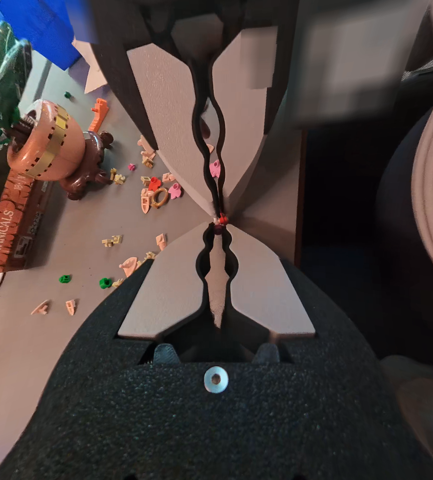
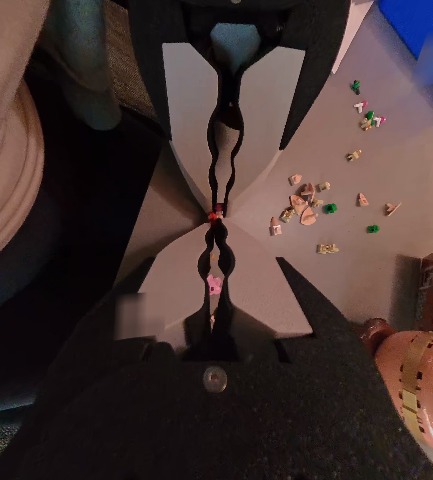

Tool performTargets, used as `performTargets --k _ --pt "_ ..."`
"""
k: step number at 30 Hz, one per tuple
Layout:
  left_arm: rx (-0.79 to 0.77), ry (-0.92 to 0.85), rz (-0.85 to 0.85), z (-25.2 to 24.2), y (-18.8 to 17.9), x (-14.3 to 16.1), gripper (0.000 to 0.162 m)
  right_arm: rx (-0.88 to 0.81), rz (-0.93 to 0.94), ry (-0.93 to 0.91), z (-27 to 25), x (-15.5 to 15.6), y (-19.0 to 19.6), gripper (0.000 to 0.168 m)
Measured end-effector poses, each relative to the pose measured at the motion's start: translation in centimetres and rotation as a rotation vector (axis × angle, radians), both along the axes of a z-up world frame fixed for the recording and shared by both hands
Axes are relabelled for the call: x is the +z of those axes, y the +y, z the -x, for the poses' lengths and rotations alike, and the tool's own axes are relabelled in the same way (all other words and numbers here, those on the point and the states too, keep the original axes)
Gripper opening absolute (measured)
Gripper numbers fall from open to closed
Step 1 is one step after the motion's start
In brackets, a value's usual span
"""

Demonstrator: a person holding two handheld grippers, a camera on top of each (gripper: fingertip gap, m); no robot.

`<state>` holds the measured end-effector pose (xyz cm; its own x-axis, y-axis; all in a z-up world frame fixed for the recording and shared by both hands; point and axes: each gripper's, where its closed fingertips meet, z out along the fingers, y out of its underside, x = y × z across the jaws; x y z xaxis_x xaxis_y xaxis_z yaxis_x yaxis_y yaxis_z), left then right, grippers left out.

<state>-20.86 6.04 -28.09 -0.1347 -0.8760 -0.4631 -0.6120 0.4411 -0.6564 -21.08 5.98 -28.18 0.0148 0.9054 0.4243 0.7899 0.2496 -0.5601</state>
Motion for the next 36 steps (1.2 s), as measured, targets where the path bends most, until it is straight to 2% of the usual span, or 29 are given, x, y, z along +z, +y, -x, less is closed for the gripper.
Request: performTargets --k 7,14,17,19,20,21,24,28,32,35,36 --pt "0.078 0.011 -0.032 0.0 0.0 0.1 0.005 0.007 -0.070 -0.052 -0.1 -0.1 -0.3 0.000" --pt "0.101 0.021 -0.015 0.1 0.0 0.0 0.005 0.084 -0.188 -0.187 -0.2 -0.1 -0.4 0.002" --pt "0.077 0.049 -0.058 0.1 0.0 0.0 0.004 0.110 -0.147 -0.225 -0.3 -0.4 -0.7 0.002" --pt "0.115 0.048 -0.112 -0.2 1.1 -0.2 0.000 0.296 0.102 -0.117 2.3 -0.8 -5.6 0.001" --pt "0.087 0.052 -0.114 -0.6 0.9 -0.2 0.000 0.309 0.094 -0.294 1.8 -3.6 -6.3 0.000" --pt "0.074 0.062 -0.100 -0.8 0.7 -0.2 0.000 0.336 0.079 -0.250 2.4 -3.5 -6.2 0.000" --pt "0.132 -0.010 -0.070 0.2 2.0 0.0 0.000 0.248 0.136 -0.196 2.4 -2.4 -5.6 0.000" --pt "0.278 -0.241 0.056 3.3 4.1 3.1 0.000 0.084 0.213 -0.040 2.0 -1.2 -4.7 0.000" --pt "0.259 -0.340 0.042 5.8 2.6 4.5 0.003 -0.012 0.199 0.024 0.5 -1.0 -5.3 0.000" --pt "0.244 -0.344 0.132 6.4 0.5 4.3 0.012 -0.112 0.246 0.131 -0.2 -0.9 -6.6 0.004" --pt "0.238 -0.361 0.187 6.3 -0.4 4.3 0.012 -0.145 0.309 0.175 -0.2 -1.3 -7.6 0.021"
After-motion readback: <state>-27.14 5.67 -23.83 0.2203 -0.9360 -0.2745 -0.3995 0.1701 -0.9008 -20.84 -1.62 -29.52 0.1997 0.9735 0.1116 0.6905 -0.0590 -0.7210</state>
